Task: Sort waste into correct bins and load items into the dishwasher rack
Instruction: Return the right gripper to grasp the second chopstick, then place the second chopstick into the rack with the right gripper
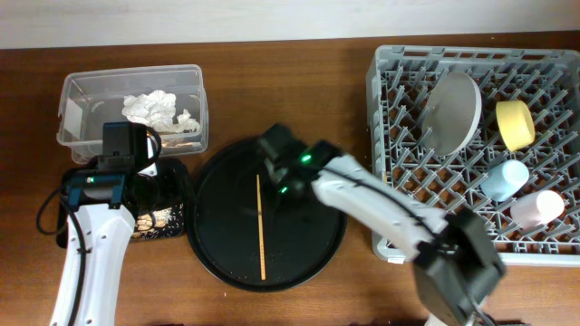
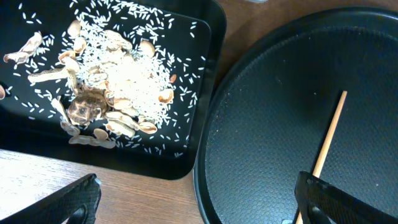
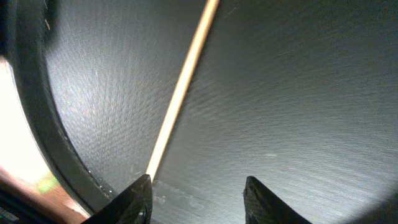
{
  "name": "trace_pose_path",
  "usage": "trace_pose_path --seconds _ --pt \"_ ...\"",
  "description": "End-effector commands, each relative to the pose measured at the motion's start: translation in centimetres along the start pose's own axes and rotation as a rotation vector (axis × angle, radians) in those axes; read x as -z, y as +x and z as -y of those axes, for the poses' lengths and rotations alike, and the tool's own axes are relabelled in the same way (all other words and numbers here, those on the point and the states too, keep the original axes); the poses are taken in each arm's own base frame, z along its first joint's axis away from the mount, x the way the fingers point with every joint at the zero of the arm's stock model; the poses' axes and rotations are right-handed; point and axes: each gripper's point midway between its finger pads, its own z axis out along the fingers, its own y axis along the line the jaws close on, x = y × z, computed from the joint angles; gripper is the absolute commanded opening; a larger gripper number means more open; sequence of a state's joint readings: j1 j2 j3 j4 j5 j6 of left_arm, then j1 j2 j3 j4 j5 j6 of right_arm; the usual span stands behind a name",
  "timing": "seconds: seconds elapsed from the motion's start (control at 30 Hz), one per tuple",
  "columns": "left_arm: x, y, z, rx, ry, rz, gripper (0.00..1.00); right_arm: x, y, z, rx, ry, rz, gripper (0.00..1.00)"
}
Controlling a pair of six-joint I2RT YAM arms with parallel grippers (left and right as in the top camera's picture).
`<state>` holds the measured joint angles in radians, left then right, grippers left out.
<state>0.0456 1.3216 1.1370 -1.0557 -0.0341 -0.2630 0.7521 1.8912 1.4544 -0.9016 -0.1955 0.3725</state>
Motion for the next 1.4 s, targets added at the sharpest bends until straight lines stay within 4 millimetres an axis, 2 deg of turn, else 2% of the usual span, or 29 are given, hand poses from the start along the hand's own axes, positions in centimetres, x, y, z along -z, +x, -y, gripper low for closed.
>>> trace_pose_path --seconds 0.0,0.1,0.2,0.3,0.33,0.37,0.53,0.57,0.67,0.7,0.73,0.8,0.83,0.87,0.9,0.93,1.1,1.17,1.23,1.3,1.37 --pt "0.6 -0.4 -0.2 0.017 -0.003 0.023 0.99 -3.9 1.6 -1.7 -0.064 0.022 -0.065 0.49" --pt "0.6 -0.5 -0.3 0.017 -0.013 0.026 0.99 -6.6 2.8 -2.4 -0.095 0.059 -0.102 0.49" --pt "0.6 -0.4 -0.3 0.017 -0.013 0.026 0.99 -8.2 3.7 -1.5 -0.178 0.142 -0.118 0.47" --pt "0.6 -0.4 -0.3 0.017 -0.013 0.026 0.99 -7.9 4.4 0.8 -0.234 0.266 -0.116 0.25" --pt "0.6 -0.4 -0.3 0.017 -0.013 0.026 0.99 -7.5 4.8 1.8 -0.254 0.322 -0.121 0.12" --pt "0.6 -0.4 -0.3 0.017 -0.013 0.026 0.99 -7.4 5.0 2.0 -0.254 0.331 -0.128 0.05" --pt "0.6 -0.4 -0.3 0.017 -0.01 0.024 0.99 -6.8 4.9 1.9 -0.242 0.327 -0.125 0.04" --pt "0.6 -0.4 -0.3 0.017 -0.011 0.022 0.99 -5.6 4.2 2.0 -0.248 0.33 -0.105 0.04" --pt "0.6 -0.4 -0.3 0.017 -0.011 0.021 0.99 0.0 1.4 4.4 -0.303 0.37 -0.002 0.04" --pt "0.6 -0.4 -0.3 0.017 -0.011 0.021 0.99 2.8 0.1 5.5 -0.29 0.347 0.046 0.04" --pt "0.6 -0.3 -0.3 0.017 -0.011 0.021 0.99 5.9 -0.7 7.2 -0.285 0.331 0.097 0.04" --pt "0.6 -0.4 -0.3 0.017 -0.01 0.022 0.99 9.8 -1.1 10.4 -0.314 0.329 0.153 0.04" --pt "0.6 -0.4 -0.3 0.017 -0.01 0.022 0.99 11.7 -1.0 12.6 -0.335 0.338 0.173 0.04" --pt "0.6 -0.4 -0.3 0.017 -0.01 0.022 0.99 13.5 -0.3 16.1 -0.377 0.364 0.171 0.04" --pt "0.6 -0.4 -0.3 0.017 -0.01 0.022 0.99 14.0 0.3 18.2 -0.411 0.38 0.153 0.04" --pt "0.6 -0.4 -0.3 0.017 -0.01 0.022 0.99 14.0 1.0 20.1 -0.438 0.385 0.12 0.04" --pt "0.6 -0.4 -0.3 0.017 -0.01 0.022 0.99 11.9 3.5 24.7 -0.53 0.364 0.013 0.04" --pt "0.6 -0.3 -0.3 0.017 -0.01 0.021 0.99 11.2 3.7 25.2 -0.545 0.35 -0.003 0.04" --pt "0.6 -0.3 -0.3 0.017 -0.01 0.021 0.99 10.4 3.1 24.3 -0.472 0.296 -0.014 0.04" --pt "0.6 -0.4 -0.3 0.017 -0.01 0.022 0.99 10.4 3.1 24.2 -0.47 0.296 -0.016 0.05" --pt "0.6 -0.4 -0.3 0.017 -0.01 0.022 0.99 10.3 3.2 24.2 -0.469 0.296 -0.02 0.2"
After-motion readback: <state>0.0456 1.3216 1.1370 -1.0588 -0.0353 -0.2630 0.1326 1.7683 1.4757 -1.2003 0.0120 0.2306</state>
